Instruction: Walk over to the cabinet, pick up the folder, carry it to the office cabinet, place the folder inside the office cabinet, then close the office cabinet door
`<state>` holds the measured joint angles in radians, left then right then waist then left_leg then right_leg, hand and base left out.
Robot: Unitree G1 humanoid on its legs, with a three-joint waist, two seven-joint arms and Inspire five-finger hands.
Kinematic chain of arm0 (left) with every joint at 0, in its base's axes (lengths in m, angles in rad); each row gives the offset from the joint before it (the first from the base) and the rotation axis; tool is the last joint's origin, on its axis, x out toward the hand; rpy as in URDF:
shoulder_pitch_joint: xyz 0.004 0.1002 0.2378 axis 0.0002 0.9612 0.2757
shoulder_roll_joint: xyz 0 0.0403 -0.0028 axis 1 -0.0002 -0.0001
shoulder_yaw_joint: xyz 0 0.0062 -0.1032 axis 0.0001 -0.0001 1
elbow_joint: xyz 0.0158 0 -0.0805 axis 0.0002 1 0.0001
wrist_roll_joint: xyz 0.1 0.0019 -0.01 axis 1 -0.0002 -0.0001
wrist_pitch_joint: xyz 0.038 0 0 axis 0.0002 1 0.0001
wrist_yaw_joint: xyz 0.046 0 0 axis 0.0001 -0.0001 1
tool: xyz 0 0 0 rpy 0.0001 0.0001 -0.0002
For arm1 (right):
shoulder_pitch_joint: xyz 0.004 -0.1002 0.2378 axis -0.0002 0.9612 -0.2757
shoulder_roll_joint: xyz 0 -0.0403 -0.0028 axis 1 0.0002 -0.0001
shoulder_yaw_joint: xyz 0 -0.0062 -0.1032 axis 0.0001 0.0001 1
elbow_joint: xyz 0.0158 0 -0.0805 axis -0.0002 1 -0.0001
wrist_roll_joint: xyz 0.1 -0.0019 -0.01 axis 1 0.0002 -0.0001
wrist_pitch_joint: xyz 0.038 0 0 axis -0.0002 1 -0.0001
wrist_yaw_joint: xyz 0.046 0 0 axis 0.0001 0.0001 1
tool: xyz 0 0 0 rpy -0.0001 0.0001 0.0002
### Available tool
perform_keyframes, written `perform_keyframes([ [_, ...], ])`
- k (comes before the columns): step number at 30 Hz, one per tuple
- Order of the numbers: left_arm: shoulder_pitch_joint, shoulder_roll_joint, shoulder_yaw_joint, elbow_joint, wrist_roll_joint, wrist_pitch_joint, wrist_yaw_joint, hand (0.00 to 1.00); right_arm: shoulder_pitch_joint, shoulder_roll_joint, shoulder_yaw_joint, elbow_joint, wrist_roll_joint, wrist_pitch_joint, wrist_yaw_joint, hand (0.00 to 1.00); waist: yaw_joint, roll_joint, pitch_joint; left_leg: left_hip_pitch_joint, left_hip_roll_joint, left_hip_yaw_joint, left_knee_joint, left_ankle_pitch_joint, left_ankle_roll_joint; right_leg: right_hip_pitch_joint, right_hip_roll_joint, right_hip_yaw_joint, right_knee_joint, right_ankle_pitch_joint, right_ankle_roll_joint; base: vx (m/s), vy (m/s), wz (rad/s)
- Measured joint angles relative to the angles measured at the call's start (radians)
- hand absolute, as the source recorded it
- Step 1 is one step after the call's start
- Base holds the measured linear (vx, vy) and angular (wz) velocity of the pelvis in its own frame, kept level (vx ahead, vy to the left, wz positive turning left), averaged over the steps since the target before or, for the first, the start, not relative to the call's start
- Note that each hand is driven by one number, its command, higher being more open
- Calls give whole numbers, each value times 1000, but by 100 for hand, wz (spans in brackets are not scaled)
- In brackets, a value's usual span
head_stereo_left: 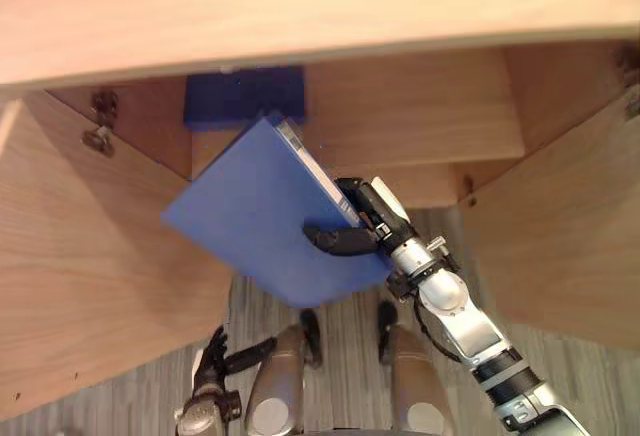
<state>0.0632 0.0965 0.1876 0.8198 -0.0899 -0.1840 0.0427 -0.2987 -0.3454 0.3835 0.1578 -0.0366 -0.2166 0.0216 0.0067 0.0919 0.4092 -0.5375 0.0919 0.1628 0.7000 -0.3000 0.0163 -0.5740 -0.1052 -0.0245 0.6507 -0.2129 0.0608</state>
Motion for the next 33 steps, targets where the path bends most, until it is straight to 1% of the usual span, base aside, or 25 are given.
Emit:
perform_keyframes([
  [2, -40, 1, -2, -14, -8, -7, 3, 100, -60, 9, -10, 36, 13, 19, -28, 0, 0, 3, 21, -96, 12, -7, 92, -27, 2, -97, 0, 0, 94, -29, -3, -143, -13, 4],
  [4, -67, -3, -22, -44, -13, -13, 3, 100, -114, 39, -49, 70, 94, 25, -49, 0, 6, 3, 23, -202, 26, -20, 188, -55, 3, -198, -1, -8, 195, -64, -9, -121, -22, 9],
  [5, -75, -5, -23, -56, -13, -14, 3, 100, -130, 45, -60, 70, 121, 28, -56, 0, 8, 3, 23, -229, 30, -23, 215, -62, 2, -224, -2, -11, 222, -73, -11, -107, -25, 12],
  [6, -92, -7, -25, -81, -13, -15, 3, 100, -174, 53, -76, 70, 183, 31, -68, 0, 9, 3, 27, -283, 36, -33, 261, -74, 0, -274, -3, -14, 268, -88, -15, -118, -26, 11],
  [7, -102, -7, -28, -86, -16, -16, 3, 100, -199, 57, -88, 71, 223, 31, -74, 0, 9, 3, 31, -307, 39, -38, 281, -78, -1, -297, -3, -16, 289, -95, -16, -154, -41, 14],
  [8, -123, -8, -32, -110, -33, -14, 2, 100, -258, 61, -115, 72, 295, 32, -85, 0, 13, 2, 45, -348, 40, -45, 314, -83, -4, -337, -6, -18, 327, -106, -21, -168, -57, 9],
  [9, -137, -9, -34, -134, -39, -16, 4, 100, -319, 65, -146, 78, 363, 32, -100, 0, 20, 2, 47, -390, 42, -46, 340, -85, -7, -383, -8, -18, 358, -112, -23, -144, -61, 8],
  [10, -138, -9, -38, -157, -45, -12, 5, 100, -350, 65, -162, 84, 395, 32, -108, 0, 23, 2, 49, -410, 43, -47, 351, -85, -7, -402, -10, -18, 371, -114, -24, -129, -71, 8],
  [12, -95, -10, -89, -305, -77, 0, 14, 100, -462, 57, -240, 106, 524, 31, -151, 0, 33, 6, 67, -472, 43, -61, 394, -86, -9, -458, -16, -28, 419, -124, -31, -111, -74, 13],
  [13, -73, -11, -106, -355, -90, -1, 13, 100, -484, 53, -263, 111, 552, 31, -161, 0, 36, 7, 68, -489, 43, -66, 404, -86, -9, -471, -18, -32, 428, -127, -31, -99, -69, 16],
  [15, -2, -17, -158, -492, -129, -12, -13, 100, -560, 21, -338, 139, 668, 23, -197, 0, 61, 9, 68, -543, 43, -73, 430, -87, -10, -524, -24, -37, 459, -134, -34, -81, -64, 11],
  [16, 10, -23, -160, -510, -131, -12, -18, 100, -581, 15, -344, 155, 689, 22, -204, 0, 63, 10, 69, -551, 42, -72, 434, -87, -10, -533, -26, -37, 464, -135, -35, -68, -59, 5],
  [18, 46, -40, -160, -551, -160, -14, -26, 100, -649, 5, -381, 216, 784, 16, -239, 0, 71, 12, 70, -576, 41, -73, 441, -87, -10, -560, -29, -37, 477, -138, -37, -55, -56, 3],
  [20, 59, -40, -164, -570, -169, -12, -29, 100, -682, -7, -396, 250, 853, 15, -254, 0, 77, 13, 70, -591, 40, -75, 443, -86, -11, -575, -32, -41, 483, -140, -39, -45, -66, 5],
  [21, 76, -41, -166, -601, -183, -12, -31, 100, -699, -9, -396, 248, 882, -4, -263, 0, 75, 13, 70, -607, 40, -81, 446, -85, -12, -587, -33, -46, 484, -140, -39, -47, -69, 4],
  [23, 81, -43, -168, -631, -189, -14, -35, 100, -742, -22, -407, 268, 922, -11, -262, 0, 78, 14, 70, -625, 40, -83, 449, -84, -15, -603, -36, -50, 487, -140, -39, -41, -44, 4],
  [26, 81, -50, -179, -665, -207, -15, -43, 100, -849, -44, -449, 339, 1027, -17, -273, 0, 88, 14, 70, -652, 35, -93, 450, -78, -19, -623, -41, -61, 490, -140, -40, -51, -45, 9],
  [28, 82, -64, -187, -665, -207, -15, -42, 100, -912, -48, -496, 381, 1105, -25, -301, 0, 96, 15, 70, -656, 29, -96, 446, -75, -23, -624, -54, -73, 493, -145, -47, -40, -50, 14],
  [30, 82, -70, -189, -667, -209, -15, -42, 100, -941, -52, -525, 396, 1143, -34, -316, 0, 101, 15, 70, -660, 27, -98, 439, -70, -24, -625, -60, -81, 490, -146, -49, -27, -39, 15],
  [31, 82, -73, -190, -670, -209, -15, -41, 100, -962, -59, -546, 408, 1158, -39, -328, 100, 104, 15, 69, -663, 24, -100, 432, -65, -24, -626, -65, -88, 487, -146, -50, -32, -43, 17],
  [33, 82, -79, -197, -680, -210, -15, -39, 100, -985, -80, -578, 415, 1194, -47, -358, 100, 113, 17, 68, -666, 18, -105, 420, -56, -27, -626, -72, -96, 482, -147, -52, -36, -45, 18],
])
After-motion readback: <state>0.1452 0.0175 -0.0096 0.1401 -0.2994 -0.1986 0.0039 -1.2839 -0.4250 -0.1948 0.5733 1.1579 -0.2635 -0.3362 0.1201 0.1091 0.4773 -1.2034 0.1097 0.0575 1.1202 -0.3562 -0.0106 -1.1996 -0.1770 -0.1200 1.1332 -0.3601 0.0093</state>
